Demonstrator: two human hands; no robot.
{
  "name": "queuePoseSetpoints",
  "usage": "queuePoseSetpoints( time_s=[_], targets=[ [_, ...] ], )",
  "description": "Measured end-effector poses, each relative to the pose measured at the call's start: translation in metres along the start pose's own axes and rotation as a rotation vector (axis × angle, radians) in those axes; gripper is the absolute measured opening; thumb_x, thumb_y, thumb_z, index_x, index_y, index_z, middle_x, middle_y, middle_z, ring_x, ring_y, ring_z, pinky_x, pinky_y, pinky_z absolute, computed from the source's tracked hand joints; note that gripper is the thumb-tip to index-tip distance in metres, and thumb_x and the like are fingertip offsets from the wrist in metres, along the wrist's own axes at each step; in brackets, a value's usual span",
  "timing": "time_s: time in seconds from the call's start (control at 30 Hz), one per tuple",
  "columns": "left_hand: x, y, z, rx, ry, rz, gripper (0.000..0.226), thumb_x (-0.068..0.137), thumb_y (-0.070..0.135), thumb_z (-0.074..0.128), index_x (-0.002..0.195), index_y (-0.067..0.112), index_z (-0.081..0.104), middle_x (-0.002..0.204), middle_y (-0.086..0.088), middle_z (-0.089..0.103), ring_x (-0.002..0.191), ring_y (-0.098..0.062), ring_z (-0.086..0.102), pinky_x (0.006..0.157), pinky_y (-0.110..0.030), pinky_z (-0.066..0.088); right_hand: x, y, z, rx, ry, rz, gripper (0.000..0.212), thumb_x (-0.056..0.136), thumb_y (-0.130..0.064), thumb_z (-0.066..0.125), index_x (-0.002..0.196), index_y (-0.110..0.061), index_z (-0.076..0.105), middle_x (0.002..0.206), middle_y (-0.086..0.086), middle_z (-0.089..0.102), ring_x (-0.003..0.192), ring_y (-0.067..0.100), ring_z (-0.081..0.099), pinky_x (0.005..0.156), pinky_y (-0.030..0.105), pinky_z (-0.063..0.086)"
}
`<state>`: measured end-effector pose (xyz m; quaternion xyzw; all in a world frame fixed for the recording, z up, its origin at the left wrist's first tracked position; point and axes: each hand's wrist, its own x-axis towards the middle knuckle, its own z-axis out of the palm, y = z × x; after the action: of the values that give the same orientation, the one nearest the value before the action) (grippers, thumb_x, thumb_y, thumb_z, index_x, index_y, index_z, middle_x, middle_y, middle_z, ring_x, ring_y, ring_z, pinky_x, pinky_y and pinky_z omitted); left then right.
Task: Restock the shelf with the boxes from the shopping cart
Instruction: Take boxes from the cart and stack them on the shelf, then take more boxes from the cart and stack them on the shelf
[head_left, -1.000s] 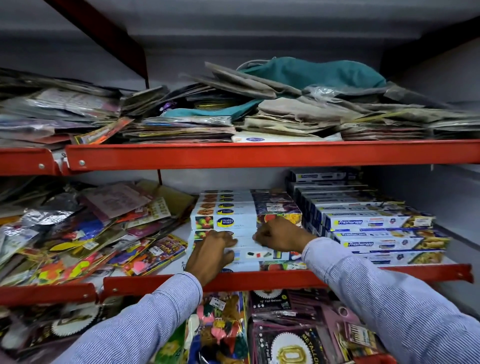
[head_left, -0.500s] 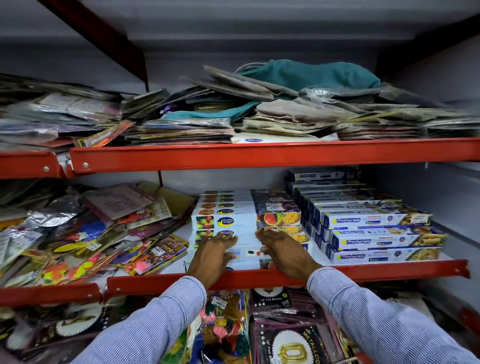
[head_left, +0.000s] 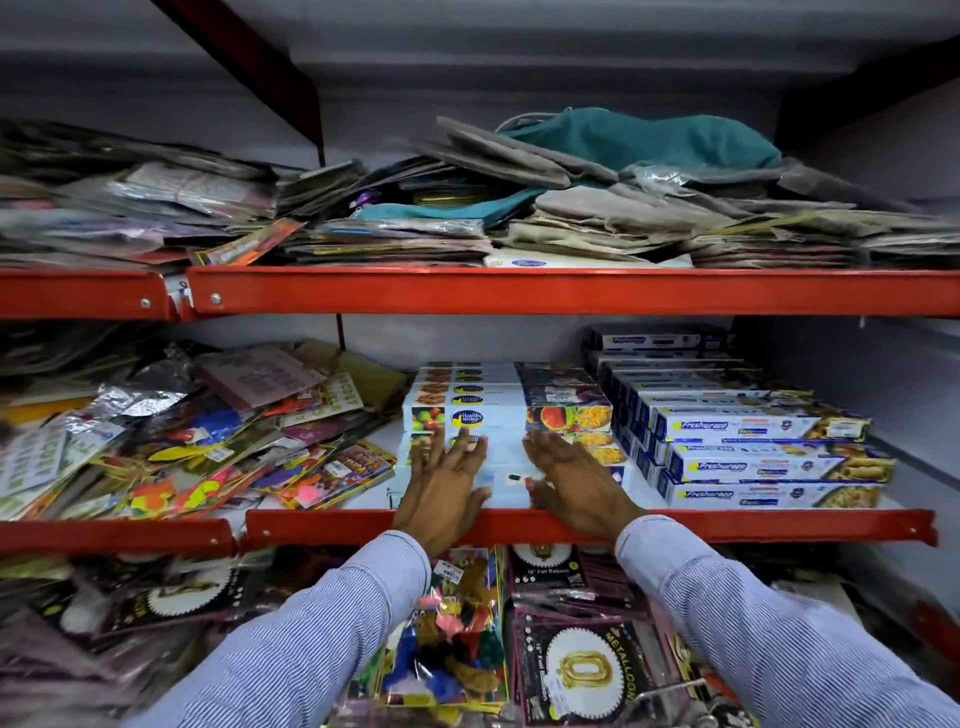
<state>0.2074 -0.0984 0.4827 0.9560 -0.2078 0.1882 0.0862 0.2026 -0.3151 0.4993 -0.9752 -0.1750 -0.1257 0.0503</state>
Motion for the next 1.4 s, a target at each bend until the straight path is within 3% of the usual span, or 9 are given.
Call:
queuePoseSetpoints(
  time_s=[0.17,0.3,0.4,0.53,0.67,0.77,0.93,1.13,1.4],
  targets=[
    [-0.066,0.007,-0.003,-0.002,0.147,0.152,0.056,0.093,0.043,0.056,0.145,0.024,0.044,0.150,-0.005,0.047,0.137,-0.030,0.045,0.111,-0.050,0.040,-0.047,-0.027,0.011,0.074,0.085,-0.018,0.069,0.097,-0.040,0.048,0.155,-0.022,0.017,0.165,0.003,0.015,0.152,0.025,0.013,0.125,0.045,0.017],
    [-0.141,0.004,0.016,-0.060,0.006,0.168,0.045,0.087,0.037,0.065,0.130,0.024,0.058,0.134,-0.002,0.060,0.120,-0.025,0.058,0.095,-0.042,0.052,-0.100,-0.045,0.043,0.128,0.030,-0.012,0.064,0.089,-0.037,0.055,0.148,-0.021,0.036,0.154,0.006,0.041,0.144,0.029,0.035,0.117,0.044,0.035],
    [-0.191,0.001,0.038,-0.136,-0.166,0.143,0.039,0.089,0.034,0.060,0.126,0.022,0.062,0.132,-0.002,0.060,0.121,-0.025,0.058,0.096,-0.040,0.051,-0.134,-0.057,0.080,0.173,-0.041,-0.009,0.055,0.085,-0.034,0.060,0.137,-0.020,0.050,0.138,0.007,0.059,0.127,0.031,0.053,0.101,0.042,0.051],
    [-0.254,-0.003,0.078,-0.165,-0.407,0.083,0.036,0.092,0.034,0.058,0.125,0.020,0.064,0.132,-0.003,0.061,0.123,-0.025,0.056,0.100,-0.037,0.048,-0.170,-0.076,0.140,0.240,-0.225,0.018,0.048,0.088,-0.033,0.061,0.134,-0.020,0.053,0.129,0.007,0.064,0.120,0.031,0.057,0.092,0.039,0.051],
    [-0.310,-0.009,0.122,-0.232,-0.531,0.075,0.028,0.089,0.029,0.063,0.114,0.020,0.071,0.124,-0.003,0.068,0.113,-0.026,0.065,0.089,-0.037,0.058,-0.202,-0.091,0.201,0.294,-0.345,0.031,0.046,0.092,-0.033,0.058,0.137,-0.022,0.052,0.134,0.008,0.062,0.125,0.029,0.055,0.097,0.039,0.049],
    [-0.355,-0.018,0.166,-0.250,-0.660,0.036,0.028,0.095,0.037,0.054,0.116,0.025,0.068,0.130,0.004,0.064,0.116,-0.019,0.063,0.091,-0.035,0.056,-0.224,-0.105,0.253,0.357,-0.466,0.074,0.042,0.092,-0.032,0.058,0.133,-0.022,0.056,0.127,0.008,0.065,0.121,0.028,0.057,0.094,0.039,0.051],
    [-0.407,-0.032,0.231,-0.258,-0.868,0.037,0.024,0.092,0.032,0.055,0.110,0.021,0.067,0.113,-0.001,0.067,0.108,-0.025,0.062,0.083,-0.041,0.056,-0.260,-0.121,0.336,0.363,-0.679,0.085,0.043,0.094,-0.032,0.053,0.135,-0.020,0.053,0.130,0.008,0.064,0.124,0.028,0.056,0.097,0.041,0.052],
    [-0.446,-0.050,0.301,-0.178,-1.108,0.164,0.037,0.101,0.031,0.046,0.135,0.019,0.055,0.147,-0.001,0.052,0.133,-0.025,0.050,0.104,-0.040,0.046,-0.299,-0.138,0.430,0.320,-0.925,0.040,0.050,0.095,-0.033,0.050,0.142,-0.018,0.043,0.143,0.010,0.052,0.132,0.029,0.048,0.103,0.042,0.048],
    [-0.457,-0.057,0.343,-0.046,-1.213,0.350,0.029,0.097,0.028,0.052,0.119,0.010,0.059,0.131,-0.010,0.059,0.125,-0.031,0.054,0.090,-0.040,0.048,-0.325,-0.168,0.497,0.374,-0.987,-0.013,0.062,0.093,-0.042,0.058,0.147,-0.016,0.040,0.151,0.006,0.045,0.140,0.022,0.039,0.113,0.032,0.031]
  ],
)
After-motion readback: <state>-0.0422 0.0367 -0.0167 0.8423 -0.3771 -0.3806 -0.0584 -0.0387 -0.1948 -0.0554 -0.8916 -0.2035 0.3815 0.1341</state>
